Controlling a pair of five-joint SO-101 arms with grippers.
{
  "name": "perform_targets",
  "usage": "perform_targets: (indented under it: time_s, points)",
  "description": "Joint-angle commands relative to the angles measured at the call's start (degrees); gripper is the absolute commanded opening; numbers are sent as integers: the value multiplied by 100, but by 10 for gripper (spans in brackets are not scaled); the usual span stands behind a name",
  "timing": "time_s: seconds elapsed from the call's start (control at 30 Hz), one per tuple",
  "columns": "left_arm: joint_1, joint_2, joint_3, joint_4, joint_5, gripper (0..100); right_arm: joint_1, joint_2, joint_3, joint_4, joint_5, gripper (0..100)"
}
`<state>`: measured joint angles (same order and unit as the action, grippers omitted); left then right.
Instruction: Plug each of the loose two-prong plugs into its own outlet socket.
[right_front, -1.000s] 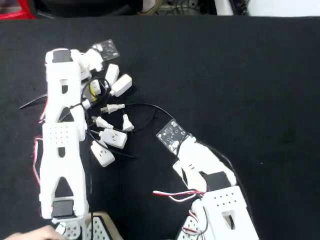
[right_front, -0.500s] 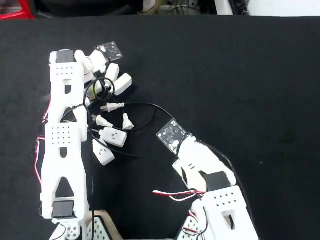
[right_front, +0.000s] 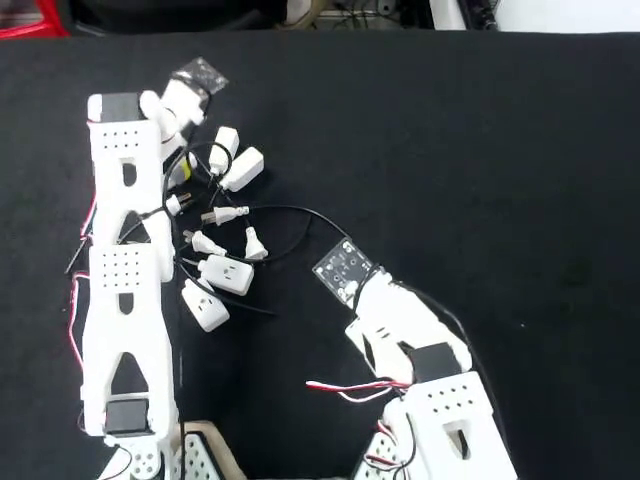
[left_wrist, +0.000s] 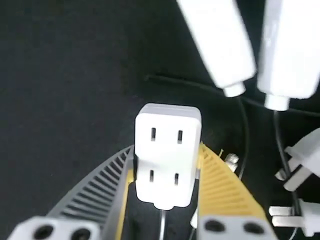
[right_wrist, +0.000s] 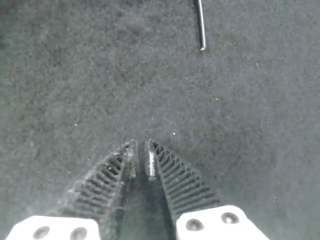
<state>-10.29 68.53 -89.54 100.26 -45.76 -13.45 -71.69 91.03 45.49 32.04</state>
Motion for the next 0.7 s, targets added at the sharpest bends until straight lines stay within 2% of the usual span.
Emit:
perform_targets:
  time_s: [0.0,0.17,0.3,0.5,0.67]
  points:
    - [-154,-914,338,79,466,30,26,-22,-84,-132,9,36]
    - [-101,-2462,2185,79,1169,29,44,-13,-75,-211,-18,36]
    - [31,-4255,4391,70,1424,29,53,-13,-84,-185,-26,36]
    - [110,-6620,7749,-97,1204,30,264,22,-180,-149,-35,37]
    - [92,-8167,10607,-1116,668,30,264,48,-743,334,-202,39]
